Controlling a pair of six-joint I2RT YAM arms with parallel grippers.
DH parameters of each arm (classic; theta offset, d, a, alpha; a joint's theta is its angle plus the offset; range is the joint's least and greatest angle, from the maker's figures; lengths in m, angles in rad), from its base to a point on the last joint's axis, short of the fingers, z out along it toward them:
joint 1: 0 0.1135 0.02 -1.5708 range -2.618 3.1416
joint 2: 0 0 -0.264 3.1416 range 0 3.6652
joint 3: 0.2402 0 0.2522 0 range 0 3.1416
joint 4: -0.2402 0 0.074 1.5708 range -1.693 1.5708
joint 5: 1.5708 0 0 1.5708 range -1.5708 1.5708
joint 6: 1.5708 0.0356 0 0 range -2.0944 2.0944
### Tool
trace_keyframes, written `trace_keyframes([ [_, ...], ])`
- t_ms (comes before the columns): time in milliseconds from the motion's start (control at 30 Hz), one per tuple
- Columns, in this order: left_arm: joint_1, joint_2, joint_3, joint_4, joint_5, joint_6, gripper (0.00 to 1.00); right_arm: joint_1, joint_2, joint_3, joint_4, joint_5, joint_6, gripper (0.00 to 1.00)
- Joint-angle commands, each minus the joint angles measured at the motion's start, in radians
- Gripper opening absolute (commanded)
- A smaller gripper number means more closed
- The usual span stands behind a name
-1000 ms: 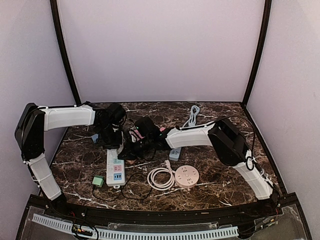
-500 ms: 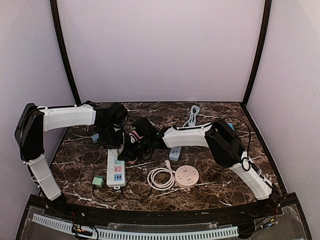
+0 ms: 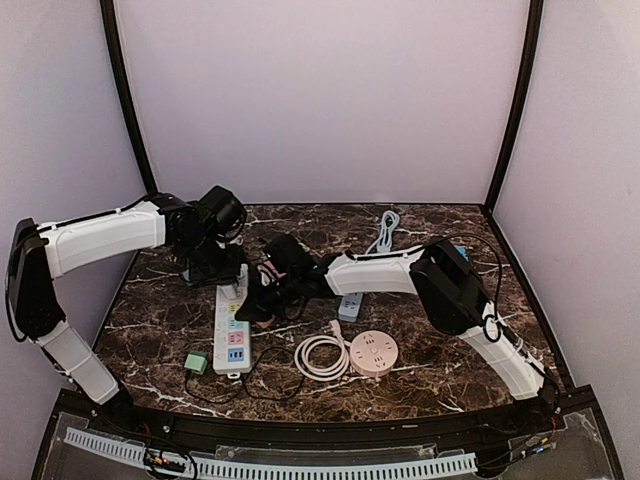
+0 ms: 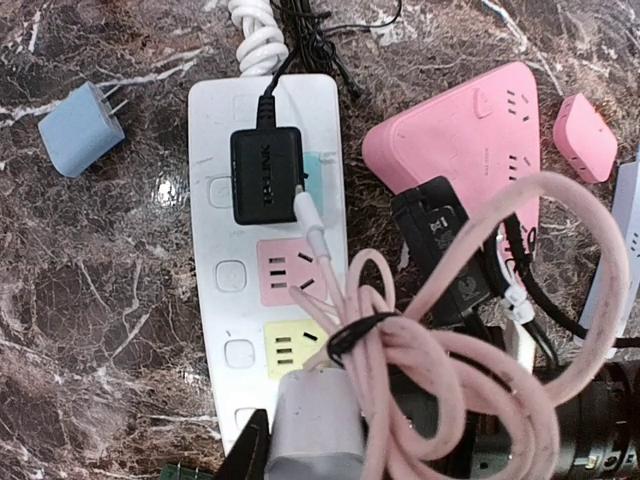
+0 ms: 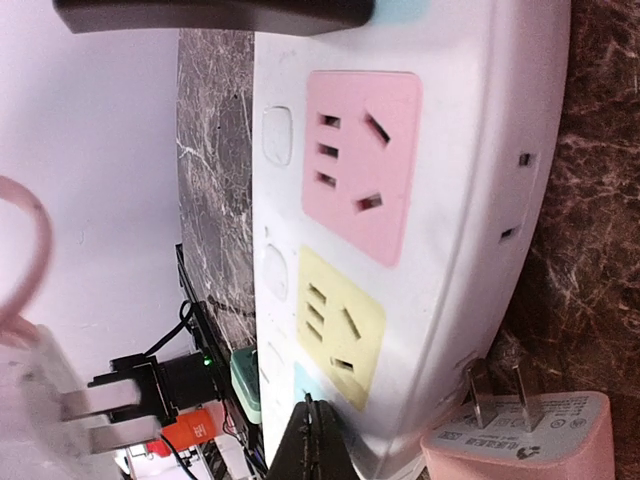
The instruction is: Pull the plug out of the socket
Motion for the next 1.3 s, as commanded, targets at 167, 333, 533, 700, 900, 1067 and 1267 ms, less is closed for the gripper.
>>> trace_keyframes([
  [167, 0.088, -0.164, -0.001, -0.026, -0.016, 0.026, 0.00, 0.002, -0.133, -0.055, -0.016, 0.092, -0.189, 0.00],
  [333, 0.233, -0.198, 0.007, 0.060, 0.068, 0.079, 0.00, 0.002, -0.267, -0.112, -0.026, 0.182, -0.312, 0.03],
  [533, 0.362, -0.124, 0.068, 0.153, 0.162, 0.114, 0.03, 0.001, -0.447, -0.232, -0.042, 0.308, -0.449, 0.22],
  [700, 0.443, 0.012, 0.140, 0.238, 0.239, 0.127, 0.04, 0.000, -0.586, -0.352, -0.037, 0.394, -0.517, 0.46],
  [900, 0.484, 0.198, 0.268, 0.289, 0.297, 0.140, 0.06, -0.009, -0.733, -0.487, -0.045, 0.484, -0.559, 0.74],
  [1067, 0.521, 0.331, 0.373, 0.337, 0.382, 0.135, 0.11, -0.019, -0.840, -0.592, -0.051, 0.536, -0.569, 0.86],
  [1267, 0.558, 0.491, 0.475, 0.331, 0.431, 0.130, 0.18, -0.035, -0.922, -0.683, -0.052, 0.565, -0.566, 0.90],
])
